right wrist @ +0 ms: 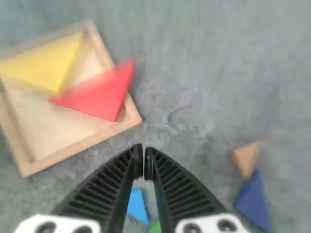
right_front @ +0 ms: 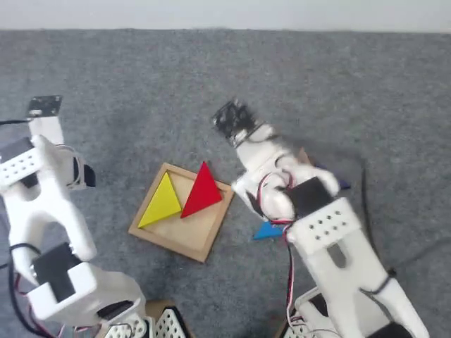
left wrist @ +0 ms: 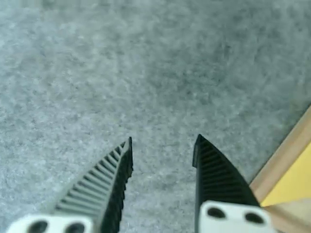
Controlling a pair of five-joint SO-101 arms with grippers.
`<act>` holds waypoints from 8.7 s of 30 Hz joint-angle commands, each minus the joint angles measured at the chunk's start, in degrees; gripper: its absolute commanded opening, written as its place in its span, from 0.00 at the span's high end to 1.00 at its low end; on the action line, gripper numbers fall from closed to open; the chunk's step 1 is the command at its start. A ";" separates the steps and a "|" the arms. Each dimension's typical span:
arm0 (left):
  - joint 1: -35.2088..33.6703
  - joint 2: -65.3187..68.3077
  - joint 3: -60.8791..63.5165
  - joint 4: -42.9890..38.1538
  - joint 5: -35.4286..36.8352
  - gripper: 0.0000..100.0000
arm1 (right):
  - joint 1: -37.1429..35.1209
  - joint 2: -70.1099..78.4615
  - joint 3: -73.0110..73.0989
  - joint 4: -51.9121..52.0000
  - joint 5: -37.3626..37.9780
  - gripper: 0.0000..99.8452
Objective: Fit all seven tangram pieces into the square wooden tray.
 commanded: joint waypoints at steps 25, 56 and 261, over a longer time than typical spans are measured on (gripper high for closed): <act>0.26 -2.20 6.02 -9.14 -0.44 0.80 | -11.47 65.19 -54.24 -6.46 -8.88 0.90; 0.26 -2.20 5.67 -9.14 -0.35 0.80 | -1.01 40.92 -22.59 -6.81 -7.65 0.95; -0.09 7.21 -13.23 0.09 20.31 0.71 | -28.26 34.77 -11.78 -9.45 -3.78 0.93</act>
